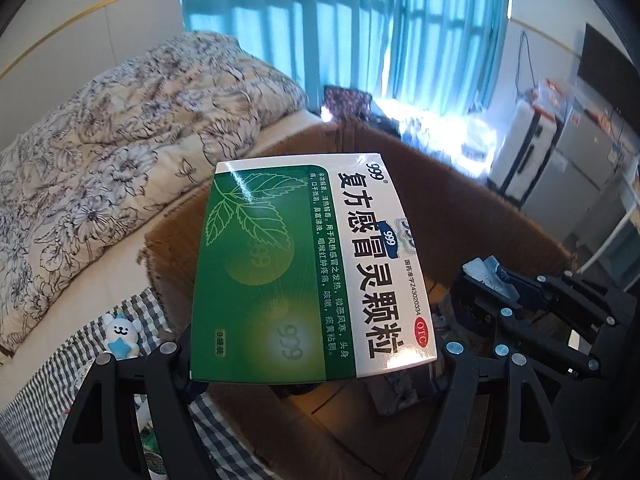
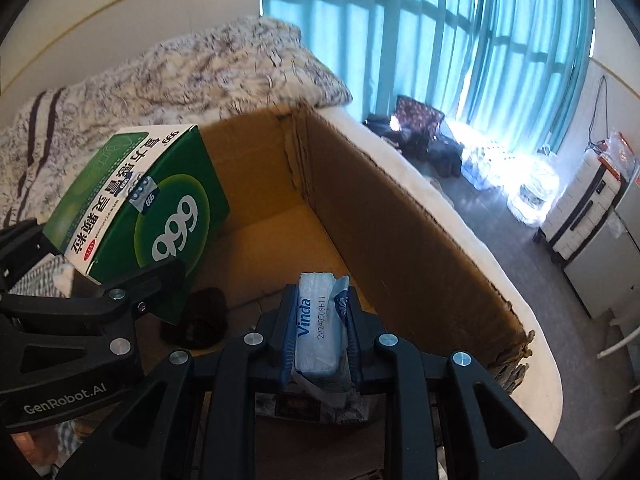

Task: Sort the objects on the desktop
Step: 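Open both tools to release the Vinda pack and medicine box into the box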

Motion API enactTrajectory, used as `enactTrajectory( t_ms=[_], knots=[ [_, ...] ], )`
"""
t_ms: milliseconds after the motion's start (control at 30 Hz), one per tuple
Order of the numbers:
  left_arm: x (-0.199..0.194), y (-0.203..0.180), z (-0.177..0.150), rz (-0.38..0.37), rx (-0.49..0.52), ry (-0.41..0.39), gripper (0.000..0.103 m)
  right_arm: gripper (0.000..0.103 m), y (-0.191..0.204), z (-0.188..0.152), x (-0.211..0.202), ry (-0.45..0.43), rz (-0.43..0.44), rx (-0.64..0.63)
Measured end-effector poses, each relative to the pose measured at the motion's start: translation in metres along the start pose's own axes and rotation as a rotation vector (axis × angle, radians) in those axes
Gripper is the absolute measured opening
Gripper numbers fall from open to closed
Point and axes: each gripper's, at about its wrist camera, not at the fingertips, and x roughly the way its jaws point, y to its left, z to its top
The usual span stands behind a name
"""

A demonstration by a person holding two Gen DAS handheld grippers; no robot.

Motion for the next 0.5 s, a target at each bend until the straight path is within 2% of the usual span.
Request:
enactTrajectory(
  t_ms=[167,400,433,500],
  knots=[
    [0.012,-0.001,-0.003,0.003,0.014,0.054,0.079,0.021,0.001,0.001,0.0,0.009,-0.003,0.0],
    [0.007,0.0,-0.002,0.003,0.018,0.028,0.082,0.021,-0.002,0.002,-0.005,-0.023,-0.011,0.009],
    [0.005,0.0,-0.001,0.005,0.017,0.023,0.082,0.022,-0.002,0.003,-0.006,-0.031,-0.017,0.01],
    [0.004,0.001,0.0,0.01,0.011,0.02,0.083,0.032,-0.002,0.005,-0.011,-0.052,-0.044,0.014]
  ],
)
